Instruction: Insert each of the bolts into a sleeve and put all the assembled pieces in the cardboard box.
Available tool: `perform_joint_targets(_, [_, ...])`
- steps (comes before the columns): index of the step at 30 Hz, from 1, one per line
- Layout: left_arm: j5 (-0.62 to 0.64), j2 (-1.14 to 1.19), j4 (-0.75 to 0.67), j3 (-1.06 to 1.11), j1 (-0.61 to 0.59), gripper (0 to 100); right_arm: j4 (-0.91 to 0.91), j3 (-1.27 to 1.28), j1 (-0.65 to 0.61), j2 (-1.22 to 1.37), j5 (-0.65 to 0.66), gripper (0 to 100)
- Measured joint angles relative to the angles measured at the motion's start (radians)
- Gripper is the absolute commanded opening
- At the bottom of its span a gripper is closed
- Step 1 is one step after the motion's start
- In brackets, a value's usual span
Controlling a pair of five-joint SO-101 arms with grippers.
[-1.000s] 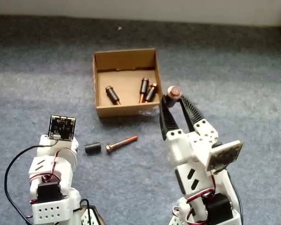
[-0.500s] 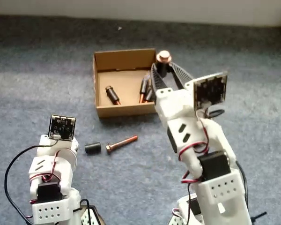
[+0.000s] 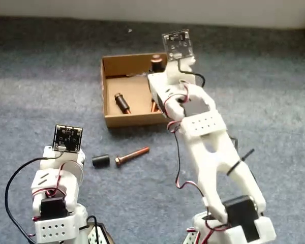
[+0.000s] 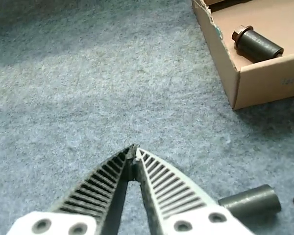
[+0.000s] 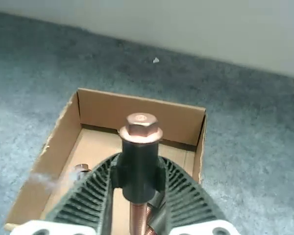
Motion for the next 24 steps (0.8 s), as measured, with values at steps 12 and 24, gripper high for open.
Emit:
perform_joint_targets(12, [0.0,0.0,0.0,0.0,0.0,1,0.0,-0.219,-0.04,0.442,0.0,0.5])
perform_joint_targets(24, [0.0,0.0,0.0,0.0,0.0,1,-0.003,-0.296,-0.048,0.583,0.0,1.0])
